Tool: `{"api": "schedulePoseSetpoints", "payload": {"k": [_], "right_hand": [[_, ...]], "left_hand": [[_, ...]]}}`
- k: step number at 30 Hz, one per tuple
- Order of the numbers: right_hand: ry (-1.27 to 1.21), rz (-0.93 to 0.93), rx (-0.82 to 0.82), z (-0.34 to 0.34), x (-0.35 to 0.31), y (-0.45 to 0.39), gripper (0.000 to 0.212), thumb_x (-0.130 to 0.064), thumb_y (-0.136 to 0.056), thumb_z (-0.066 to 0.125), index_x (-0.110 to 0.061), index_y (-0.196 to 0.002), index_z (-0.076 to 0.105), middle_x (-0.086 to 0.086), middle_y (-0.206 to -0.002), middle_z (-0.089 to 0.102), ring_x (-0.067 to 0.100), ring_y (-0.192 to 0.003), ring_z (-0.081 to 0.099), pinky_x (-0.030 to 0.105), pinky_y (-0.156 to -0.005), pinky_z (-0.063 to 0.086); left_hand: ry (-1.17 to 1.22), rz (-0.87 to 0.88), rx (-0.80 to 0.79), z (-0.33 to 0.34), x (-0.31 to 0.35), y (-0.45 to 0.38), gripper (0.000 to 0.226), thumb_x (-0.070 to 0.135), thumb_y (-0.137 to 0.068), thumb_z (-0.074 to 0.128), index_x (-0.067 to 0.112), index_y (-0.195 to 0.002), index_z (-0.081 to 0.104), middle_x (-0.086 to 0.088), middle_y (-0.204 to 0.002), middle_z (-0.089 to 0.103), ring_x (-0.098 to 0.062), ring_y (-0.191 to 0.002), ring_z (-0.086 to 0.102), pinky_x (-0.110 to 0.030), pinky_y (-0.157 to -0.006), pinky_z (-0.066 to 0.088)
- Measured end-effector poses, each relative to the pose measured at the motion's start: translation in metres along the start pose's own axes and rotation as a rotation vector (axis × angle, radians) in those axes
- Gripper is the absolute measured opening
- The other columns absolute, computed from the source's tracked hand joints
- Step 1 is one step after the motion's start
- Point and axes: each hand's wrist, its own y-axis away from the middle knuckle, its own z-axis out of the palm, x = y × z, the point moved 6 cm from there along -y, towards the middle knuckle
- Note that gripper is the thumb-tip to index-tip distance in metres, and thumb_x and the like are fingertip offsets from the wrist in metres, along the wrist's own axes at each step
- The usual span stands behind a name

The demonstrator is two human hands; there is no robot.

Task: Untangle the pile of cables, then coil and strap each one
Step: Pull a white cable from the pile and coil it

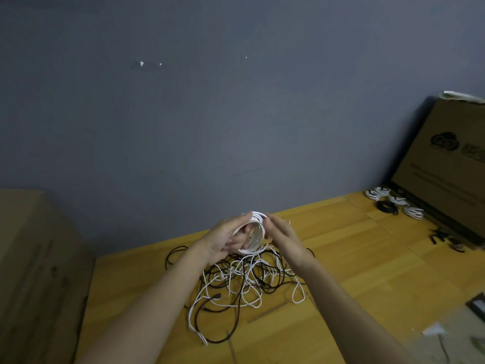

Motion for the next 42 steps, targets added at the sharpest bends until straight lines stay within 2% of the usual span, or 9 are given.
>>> {"api": "schedulePoseSetpoints", "payload": {"k": [6,12,16,18,26,30,33,37,42], "right_hand": [[0.075,-0.028,-0.007,0.006,-0.005,-0.001,0.023,-0.033,-0.098,0.046,-0.023,-0.112,0.06,-0.004,-0.1,0.066,0.008,-0.096,0.061,0.02,-0.083,0.049],[0.411,-0.015,0.108,-0.001,-0.005,-0.006,0.026,-0.031,-0.103,0.037,-0.013,-0.097,0.054,0.001,-0.077,0.051,0.012,-0.068,0.046,0.036,-0.066,0.039],[0.848,-0.101,0.046,-0.002,-0.016,-0.007,0.028,-0.035,-0.102,0.035,-0.015,-0.093,0.052,0.002,-0.082,0.056,0.021,-0.077,0.05,0.038,-0.068,0.04],[0.981,-0.167,0.037,0.001,-0.021,-0.009,0.027,-0.032,-0.101,0.036,-0.012,-0.098,0.055,0.004,-0.091,0.059,0.023,-0.085,0.051,0.039,-0.072,0.042],[0.341,-0.149,0.04,-0.003,-0.031,-0.007,0.028,-0.052,-0.093,0.046,-0.03,-0.097,0.063,-0.014,-0.083,0.062,0.005,-0.078,0.057,0.024,-0.07,0.045],[0.145,-0.095,0.059,-0.002,-0.026,-0.004,0.036,-0.057,-0.09,0.045,-0.031,-0.105,0.064,-0.012,-0.083,0.063,0.005,-0.078,0.057,0.022,-0.071,0.046],[0.068,-0.029,0.122,0.0,-0.017,-0.003,0.047,-0.059,-0.089,0.041,-0.023,-0.112,0.063,0.01,-0.1,0.064,0.015,-0.088,0.059,0.027,-0.079,0.048],[-0.001,-0.018,0.205,0.006,-0.014,-0.005,0.049,-0.055,-0.09,0.042,-0.015,-0.11,0.06,0.003,-0.087,0.061,0.005,-0.074,0.057,0.016,-0.065,0.047],[-0.02,-0.045,0.379,0.0,-0.014,-0.013,0.025,-0.027,-0.101,0.042,-0.015,-0.084,0.057,-0.008,-0.065,0.05,0.0,-0.056,0.045,0.019,-0.056,0.039]], "left_hand": [[0.128,-0.013,-0.021,0.003,-0.005,-0.003,0.041,0.049,-0.089,0.041,0.017,-0.065,0.052,0.01,-0.035,0.025,-0.005,-0.03,0.019,-0.02,-0.062,0.044],[-0.416,0.084,0.185,-0.008,0.005,-0.008,0.046,0.057,-0.083,0.044,0.013,-0.079,0.056,0.009,-0.055,0.053,-0.006,-0.06,0.055,-0.031,-0.08,0.041],[-0.572,-0.057,0.093,-0.012,0.004,-0.007,0.054,0.061,-0.082,0.048,0.017,-0.108,0.064,0.012,-0.072,0.067,-0.002,-0.088,0.062,-0.023,-0.09,0.043],[-0.636,-0.072,0.081,-0.01,0.004,-0.008,0.047,0.066,-0.08,0.045,0.026,-0.094,0.065,0.011,-0.066,0.066,-0.003,-0.078,0.062,-0.021,-0.081,0.043],[-0.611,0.175,0.225,-0.007,0.015,-0.007,0.067,0.075,-0.082,0.039,0.015,-0.097,0.065,0.008,-0.054,0.057,-0.017,-0.062,0.057,-0.043,-0.075,0.049],[-0.566,0.22,0.35,-0.006,0.02,-0.006,0.051,0.071,-0.082,0.034,0.035,-0.061,0.061,0.007,-0.052,0.055,-0.036,-0.067,0.061,-0.043,-0.074,0.049],[-0.52,0.263,0.448,-0.005,0.023,-0.006,0.052,0.063,-0.089,0.034,0.028,-0.057,0.057,0.005,-0.052,0.054,-0.022,-0.06,0.058,-0.033,-0.069,0.046],[-0.405,0.303,0.642,-0.007,0.021,-0.006,0.055,0.047,-0.099,0.036,0.017,-0.055,0.048,0.008,-0.046,0.049,0.0,-0.046,0.048,-0.01,-0.051,0.038],[-0.322,0.265,0.673,0.006,0.005,-0.007,0.046,0.048,-0.099,0.033,0.019,-0.065,0.045,0.009,-0.056,0.045,-0.002,-0.05,0.044,-0.017,-0.052,0.036]]}}
